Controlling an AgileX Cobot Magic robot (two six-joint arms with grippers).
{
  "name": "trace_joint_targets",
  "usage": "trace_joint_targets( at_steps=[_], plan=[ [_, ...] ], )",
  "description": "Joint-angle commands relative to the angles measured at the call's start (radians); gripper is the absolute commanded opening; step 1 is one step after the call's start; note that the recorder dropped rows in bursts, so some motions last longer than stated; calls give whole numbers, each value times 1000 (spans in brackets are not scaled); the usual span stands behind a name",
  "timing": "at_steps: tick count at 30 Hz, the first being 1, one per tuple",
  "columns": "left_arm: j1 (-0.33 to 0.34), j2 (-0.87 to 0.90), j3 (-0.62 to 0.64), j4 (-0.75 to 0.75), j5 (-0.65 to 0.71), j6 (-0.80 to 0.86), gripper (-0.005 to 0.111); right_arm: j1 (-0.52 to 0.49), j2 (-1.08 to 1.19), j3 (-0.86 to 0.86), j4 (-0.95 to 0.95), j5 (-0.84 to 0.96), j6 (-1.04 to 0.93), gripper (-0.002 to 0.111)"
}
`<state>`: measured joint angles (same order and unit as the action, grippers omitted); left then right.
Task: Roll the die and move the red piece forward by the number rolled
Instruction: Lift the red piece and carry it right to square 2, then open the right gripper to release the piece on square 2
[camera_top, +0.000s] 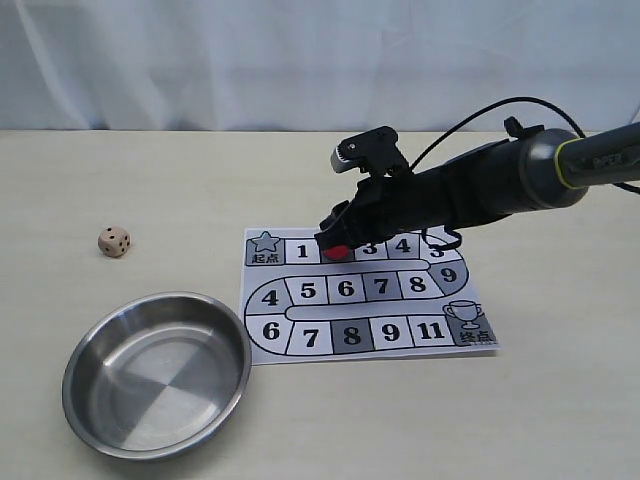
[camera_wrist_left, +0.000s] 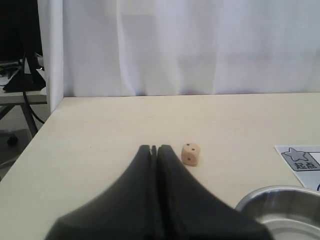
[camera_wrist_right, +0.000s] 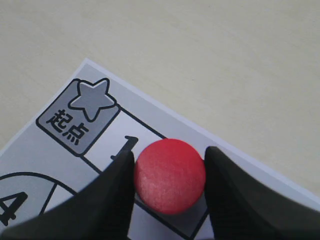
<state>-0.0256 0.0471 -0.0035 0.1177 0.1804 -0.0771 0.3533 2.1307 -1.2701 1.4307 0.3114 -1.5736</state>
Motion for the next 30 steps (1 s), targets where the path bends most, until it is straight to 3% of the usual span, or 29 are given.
trace_joint_targets(
  at_steps=[1,17,30],
  plan=[
    [1,-6,3,1,-7,-6,0,-2,20,7,-8,11,16,30],
    [1,-6,3,1,-7,-6,0,-2,14,7,-8,0,18,79],
    [1,-6,3,1,-7,-6,0,-2,-136,7,-8,-21,18,81]
  ],
)
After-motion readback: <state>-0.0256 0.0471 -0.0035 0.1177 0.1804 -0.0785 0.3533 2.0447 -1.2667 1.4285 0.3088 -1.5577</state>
